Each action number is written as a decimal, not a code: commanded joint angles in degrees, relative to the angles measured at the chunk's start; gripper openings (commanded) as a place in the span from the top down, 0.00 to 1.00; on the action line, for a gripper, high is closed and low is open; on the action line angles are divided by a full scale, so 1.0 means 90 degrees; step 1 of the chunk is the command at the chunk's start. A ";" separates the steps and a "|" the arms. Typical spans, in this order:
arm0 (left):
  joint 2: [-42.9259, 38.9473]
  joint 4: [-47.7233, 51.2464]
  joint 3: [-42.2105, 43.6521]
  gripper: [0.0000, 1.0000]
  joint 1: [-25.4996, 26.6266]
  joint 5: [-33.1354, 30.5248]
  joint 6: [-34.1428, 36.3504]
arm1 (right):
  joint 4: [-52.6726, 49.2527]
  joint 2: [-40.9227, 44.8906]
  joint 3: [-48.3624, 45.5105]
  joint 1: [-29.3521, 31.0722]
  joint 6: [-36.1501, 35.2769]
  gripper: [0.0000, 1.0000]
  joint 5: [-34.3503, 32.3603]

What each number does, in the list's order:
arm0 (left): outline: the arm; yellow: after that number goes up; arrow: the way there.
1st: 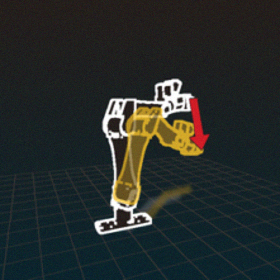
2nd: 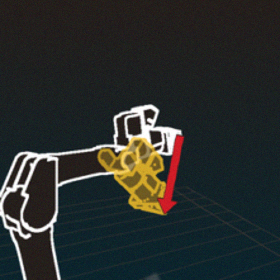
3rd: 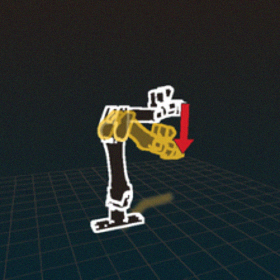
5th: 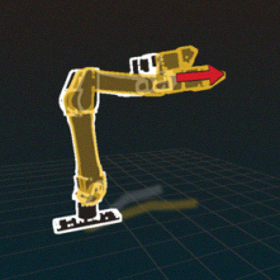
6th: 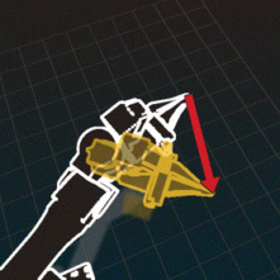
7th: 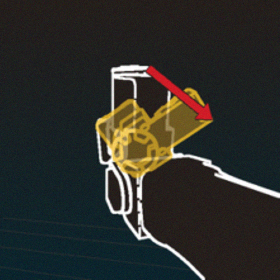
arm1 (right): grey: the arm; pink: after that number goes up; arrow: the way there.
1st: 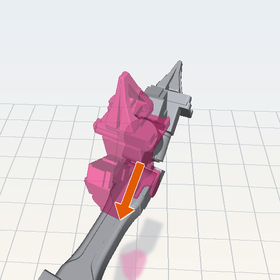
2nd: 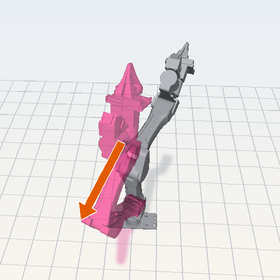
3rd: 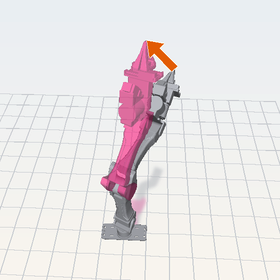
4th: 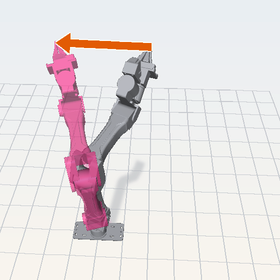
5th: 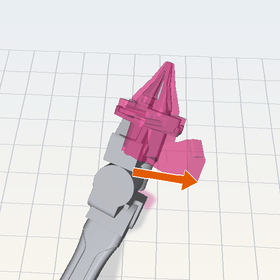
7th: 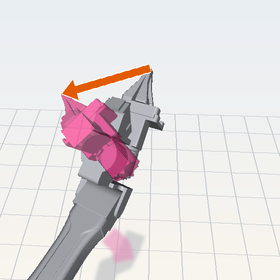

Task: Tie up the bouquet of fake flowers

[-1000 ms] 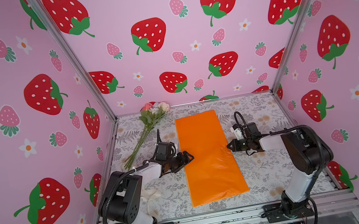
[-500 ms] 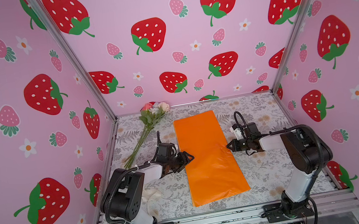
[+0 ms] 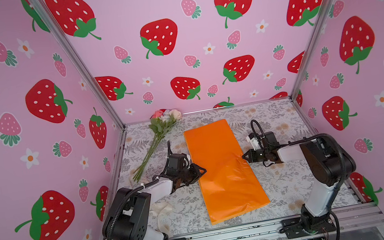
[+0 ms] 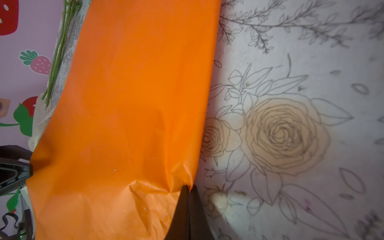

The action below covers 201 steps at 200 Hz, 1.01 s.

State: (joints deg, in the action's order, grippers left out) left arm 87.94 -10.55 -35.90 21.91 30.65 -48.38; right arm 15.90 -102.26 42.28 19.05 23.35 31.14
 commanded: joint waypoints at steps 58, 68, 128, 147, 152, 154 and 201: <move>0.0111 -0.0265 0.0031 0.70 0.0074 0.0289 -0.0244 | -0.0305 -0.0111 -0.0240 -0.0007 0.0079 0.98 -0.0116; 0.0260 -0.0597 0.0025 0.75 0.0067 0.0574 -0.0361 | -0.0256 -0.0102 -0.0238 -0.0007 0.0109 0.98 -0.0044; -0.0023 -0.0373 -0.0175 0.98 0.0070 0.0599 -0.0537 | -0.1290 0.0923 0.0065 -0.0017 -0.0212 0.71 -0.0692; -0.0327 -0.0166 -0.0314 1.00 0.0083 0.0617 -0.0598 | -0.1823 0.1918 0.0169 0.0001 -0.0484 0.55 -0.1246; -0.0401 -0.0104 -0.0359 1.00 0.0084 0.0609 -0.0630 | -0.1905 0.2237 0.0153 0.0024 -0.0607 0.50 -0.1208; -0.0424 -0.0080 -0.0377 1.00 0.0077 0.0608 -0.0650 | -0.1938 0.2372 0.0143 0.0035 -0.0650 0.47 -0.1188; -0.0898 -0.0092 -0.0671 1.00 0.0161 0.0334 -0.1489 | -0.0883 0.5821 -0.1416 0.2184 -0.1446 0.01 -0.1831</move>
State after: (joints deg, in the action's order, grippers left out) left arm 81.62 -11.92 -39.03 22.63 34.89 -56.14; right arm 4.43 -62.30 38.46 26.61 16.75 20.03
